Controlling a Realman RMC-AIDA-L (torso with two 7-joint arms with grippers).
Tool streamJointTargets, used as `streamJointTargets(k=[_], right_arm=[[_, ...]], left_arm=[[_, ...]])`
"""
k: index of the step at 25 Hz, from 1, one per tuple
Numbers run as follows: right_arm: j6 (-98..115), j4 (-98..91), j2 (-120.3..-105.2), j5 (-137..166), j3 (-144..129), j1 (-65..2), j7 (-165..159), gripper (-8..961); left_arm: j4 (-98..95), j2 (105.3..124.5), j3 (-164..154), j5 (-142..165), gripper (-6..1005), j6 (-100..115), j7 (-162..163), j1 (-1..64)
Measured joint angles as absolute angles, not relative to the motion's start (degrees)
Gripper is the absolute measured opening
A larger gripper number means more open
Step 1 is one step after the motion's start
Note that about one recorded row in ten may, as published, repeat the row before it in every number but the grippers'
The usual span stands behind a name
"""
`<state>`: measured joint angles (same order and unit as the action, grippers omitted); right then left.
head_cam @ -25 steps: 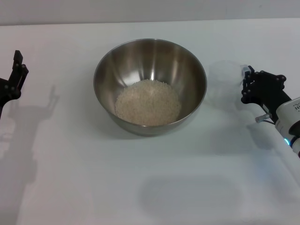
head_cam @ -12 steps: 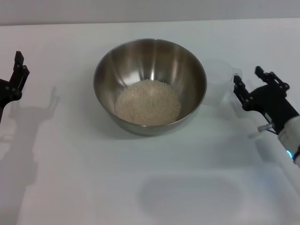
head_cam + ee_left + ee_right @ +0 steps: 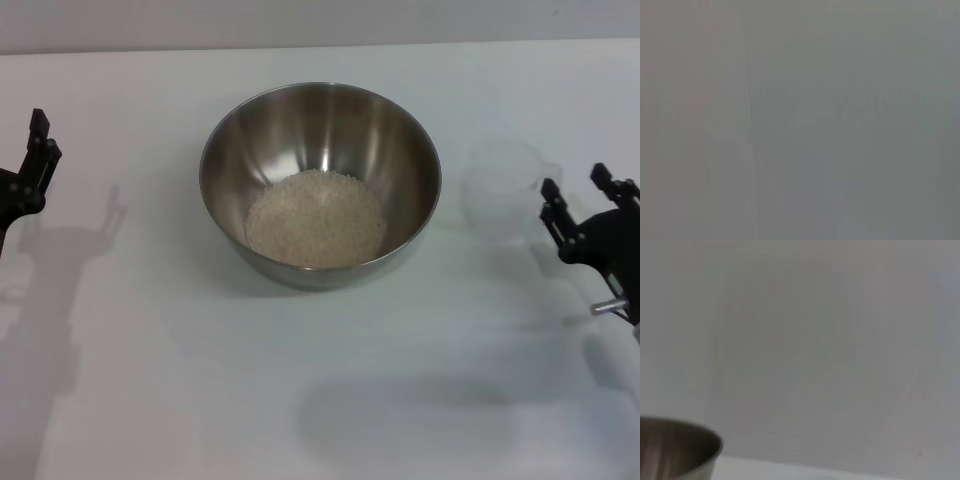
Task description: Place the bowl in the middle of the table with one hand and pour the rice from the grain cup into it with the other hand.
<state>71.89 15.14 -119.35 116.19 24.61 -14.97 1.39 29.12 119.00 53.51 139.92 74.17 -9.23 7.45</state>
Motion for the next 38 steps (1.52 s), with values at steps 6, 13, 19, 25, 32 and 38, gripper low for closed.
streamJointTargets(k=[6, 13, 19, 25, 32, 38], right_arm=[[78.6, 14.4, -119.33, 116.2, 24.3, -12.7, 1.0, 585], [80.0, 13.9, -119.37, 115.6, 24.7, -12.1, 1.0, 586], [81.8, 13.9, -119.36, 114.3, 25.3, -11.1, -0.3, 586], [88.3, 13.9, -119.5, 110.9, 25.8, -7.0, -0.9, 585], [93.6, 13.9, -119.47, 106.2, 25.8, -3.9, -1.2, 584], [96.0, 14.7, -119.66, 105.8, 24.0, -0.6, -1.2, 584]], left_arm=[[29.2, 119.0, 53.8, 139.9, 834, 74.2, -9.2, 7.4], [29.1, 119.0, 53.7, 139.9, 834, 74.2, -9.2, 7.3], [29.0, 119.0, 53.7, 139.9, 834, 74.1, -9.2, 7.5], [29.0, 119.0, 53.6, 139.9, 834, 74.1, -9.2, 7.6], [29.0, 119.01, 53.5, 139.9, 834, 73.9, -9.2, 7.7], [28.9, 119.0, 53.5, 139.9, 834, 73.8, -9.2, 7.3]])
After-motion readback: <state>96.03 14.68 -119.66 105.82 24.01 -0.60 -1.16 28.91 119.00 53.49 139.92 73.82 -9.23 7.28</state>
